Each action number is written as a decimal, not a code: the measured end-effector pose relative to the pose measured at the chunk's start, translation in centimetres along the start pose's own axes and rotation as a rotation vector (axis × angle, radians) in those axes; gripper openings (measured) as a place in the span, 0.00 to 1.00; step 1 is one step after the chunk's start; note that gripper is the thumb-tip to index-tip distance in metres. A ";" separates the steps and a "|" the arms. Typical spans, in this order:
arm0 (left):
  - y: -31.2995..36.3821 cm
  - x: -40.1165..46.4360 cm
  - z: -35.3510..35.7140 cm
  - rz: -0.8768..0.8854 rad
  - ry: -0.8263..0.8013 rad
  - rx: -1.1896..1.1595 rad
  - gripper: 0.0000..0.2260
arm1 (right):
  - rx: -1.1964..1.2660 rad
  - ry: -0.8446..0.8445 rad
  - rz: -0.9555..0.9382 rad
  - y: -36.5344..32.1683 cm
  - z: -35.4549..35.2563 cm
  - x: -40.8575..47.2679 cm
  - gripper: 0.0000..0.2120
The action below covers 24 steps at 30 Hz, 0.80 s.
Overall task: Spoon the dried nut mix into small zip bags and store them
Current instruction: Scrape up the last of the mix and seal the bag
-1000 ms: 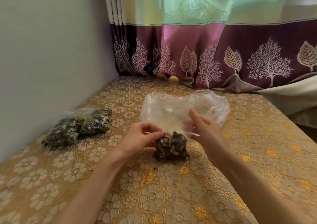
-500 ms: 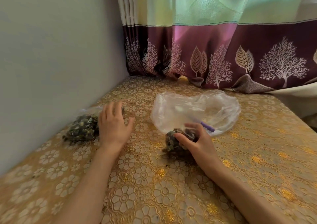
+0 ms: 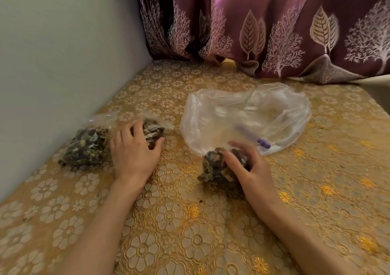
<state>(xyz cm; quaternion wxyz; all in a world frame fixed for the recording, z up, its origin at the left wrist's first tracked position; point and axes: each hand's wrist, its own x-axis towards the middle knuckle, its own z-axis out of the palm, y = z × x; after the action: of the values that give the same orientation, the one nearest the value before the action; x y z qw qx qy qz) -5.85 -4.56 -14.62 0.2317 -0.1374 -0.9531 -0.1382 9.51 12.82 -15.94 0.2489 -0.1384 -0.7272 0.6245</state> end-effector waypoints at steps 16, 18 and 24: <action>1.4 0.4 -5.8 -0.356 -0.578 -0.276 0.29 | -0.090 -0.195 0.593 -5.4 -2.2 1.5 0.07; 2.2 0.0 -8.0 -0.546 -0.686 -0.489 0.27 | -0.066 -0.155 0.722 -7.5 -3.5 0.8 0.09; 4.1 -0.9 -15.2 -0.793 -0.974 -0.776 0.20 | 0.061 0.096 0.904 -15.8 -8.8 -2.1 0.06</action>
<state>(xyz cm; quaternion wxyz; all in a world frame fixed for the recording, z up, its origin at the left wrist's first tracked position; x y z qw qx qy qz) 2.44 -5.90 -1.23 -0.3504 0.0998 -0.8086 -0.4620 17.65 16.24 -0.01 -0.0116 -0.4633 -0.5627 0.6845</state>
